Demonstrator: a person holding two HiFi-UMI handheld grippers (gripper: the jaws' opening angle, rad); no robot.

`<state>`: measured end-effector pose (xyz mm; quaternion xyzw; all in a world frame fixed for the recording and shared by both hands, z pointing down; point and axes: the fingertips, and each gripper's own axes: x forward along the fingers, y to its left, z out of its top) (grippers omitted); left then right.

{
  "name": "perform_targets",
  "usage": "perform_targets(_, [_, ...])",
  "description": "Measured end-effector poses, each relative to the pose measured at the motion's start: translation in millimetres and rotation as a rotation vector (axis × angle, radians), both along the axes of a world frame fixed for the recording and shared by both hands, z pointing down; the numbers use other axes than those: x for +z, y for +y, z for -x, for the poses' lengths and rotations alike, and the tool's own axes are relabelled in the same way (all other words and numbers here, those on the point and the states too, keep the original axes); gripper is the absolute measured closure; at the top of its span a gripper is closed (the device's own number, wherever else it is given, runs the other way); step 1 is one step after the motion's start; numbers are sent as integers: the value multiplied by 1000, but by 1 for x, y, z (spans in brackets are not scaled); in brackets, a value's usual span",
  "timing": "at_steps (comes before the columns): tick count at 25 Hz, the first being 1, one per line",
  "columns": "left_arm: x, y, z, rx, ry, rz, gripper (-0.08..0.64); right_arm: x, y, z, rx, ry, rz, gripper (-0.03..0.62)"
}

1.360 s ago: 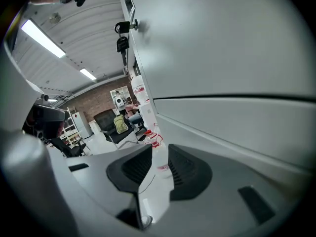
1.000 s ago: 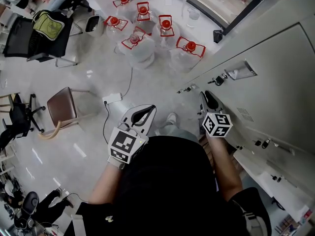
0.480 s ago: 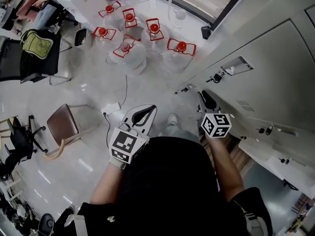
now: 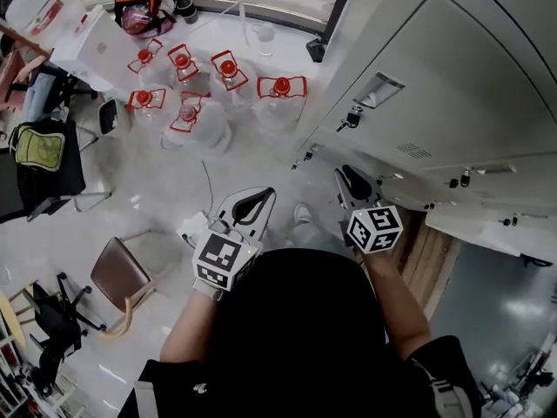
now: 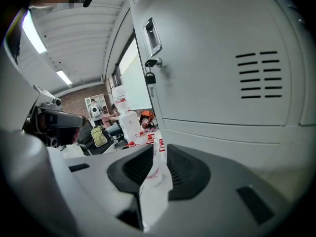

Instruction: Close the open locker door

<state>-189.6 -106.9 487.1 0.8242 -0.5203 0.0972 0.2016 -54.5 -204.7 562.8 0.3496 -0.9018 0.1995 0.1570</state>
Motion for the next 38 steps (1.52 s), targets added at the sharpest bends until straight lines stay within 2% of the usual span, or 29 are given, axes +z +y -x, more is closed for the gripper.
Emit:
perform_targets(10, [-15,1,-41,265,25,-49,538,-50,52,-42,201,-28,-74,494])
perform_targets(18, [-38,-1,-89,413,44,-94,538,-100,81,-83,319,-74,-156,503])
perform_targets(31, [-113,-12,-173,523,102,-220,538,-187,97,-154,380,-88,-332,518])
perform_targets(38, [-155,-14,-204,560,123,-312,538,-247,105,-178,390,-99,-456,518])
